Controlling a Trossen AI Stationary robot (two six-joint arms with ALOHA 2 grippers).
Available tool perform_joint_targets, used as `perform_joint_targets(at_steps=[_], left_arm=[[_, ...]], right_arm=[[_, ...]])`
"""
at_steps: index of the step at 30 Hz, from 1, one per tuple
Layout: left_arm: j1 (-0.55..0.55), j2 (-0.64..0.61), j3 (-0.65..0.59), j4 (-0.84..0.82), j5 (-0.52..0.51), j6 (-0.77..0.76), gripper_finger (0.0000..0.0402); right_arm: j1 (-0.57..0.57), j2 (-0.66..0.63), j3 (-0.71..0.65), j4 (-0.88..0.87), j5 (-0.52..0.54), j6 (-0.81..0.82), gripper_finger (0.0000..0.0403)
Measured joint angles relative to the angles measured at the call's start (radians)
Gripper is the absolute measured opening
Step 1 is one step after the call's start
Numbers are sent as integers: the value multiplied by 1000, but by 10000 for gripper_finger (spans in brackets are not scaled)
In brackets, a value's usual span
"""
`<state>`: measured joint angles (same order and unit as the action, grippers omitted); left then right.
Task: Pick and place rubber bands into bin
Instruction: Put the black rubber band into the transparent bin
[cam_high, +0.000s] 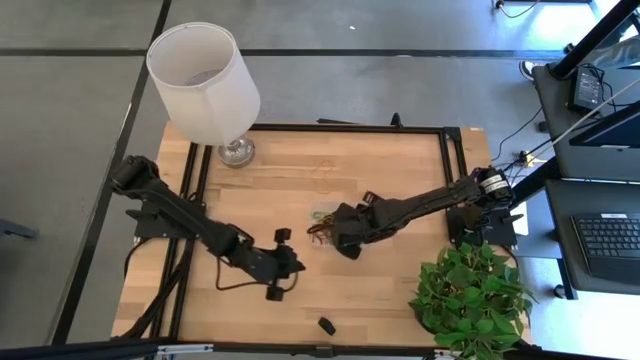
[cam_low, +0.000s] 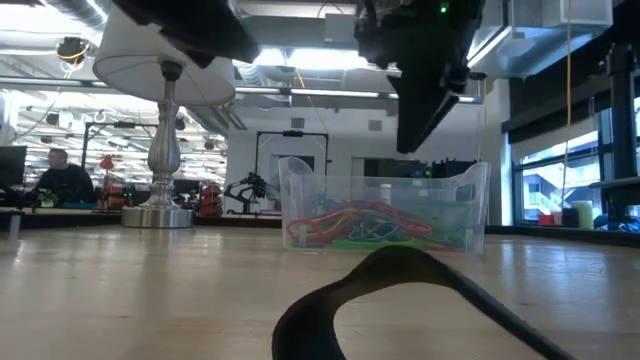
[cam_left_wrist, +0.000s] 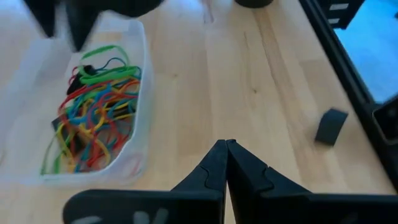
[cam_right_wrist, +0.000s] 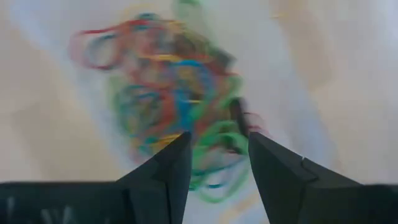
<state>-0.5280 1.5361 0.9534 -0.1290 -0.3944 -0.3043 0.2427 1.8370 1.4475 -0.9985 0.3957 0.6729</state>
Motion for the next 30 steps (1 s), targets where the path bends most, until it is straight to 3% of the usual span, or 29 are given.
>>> perform_joint_targets(at_steps=[5,10,14,19,26,30], left_arm=[[0,95,101,-8,40,7,3],[0,203,251,-105,85,49,3],[0,299,380,-201,139,150,3],[2,406,481,-243,247,260,12],[12,499,550,-247,400,224,83],[2,537,593,-227,421,255,135]], right_arm=[[0,-21,-1,-72,32,-89,161],[32,-127,-42,-109,30,-134,161],[64,-311,-227,-9,30,-107,161],[98,-587,-505,81,-2,44,161],[155,-879,-740,144,-35,247,161],[175,-971,-806,144,-40,302,161]])
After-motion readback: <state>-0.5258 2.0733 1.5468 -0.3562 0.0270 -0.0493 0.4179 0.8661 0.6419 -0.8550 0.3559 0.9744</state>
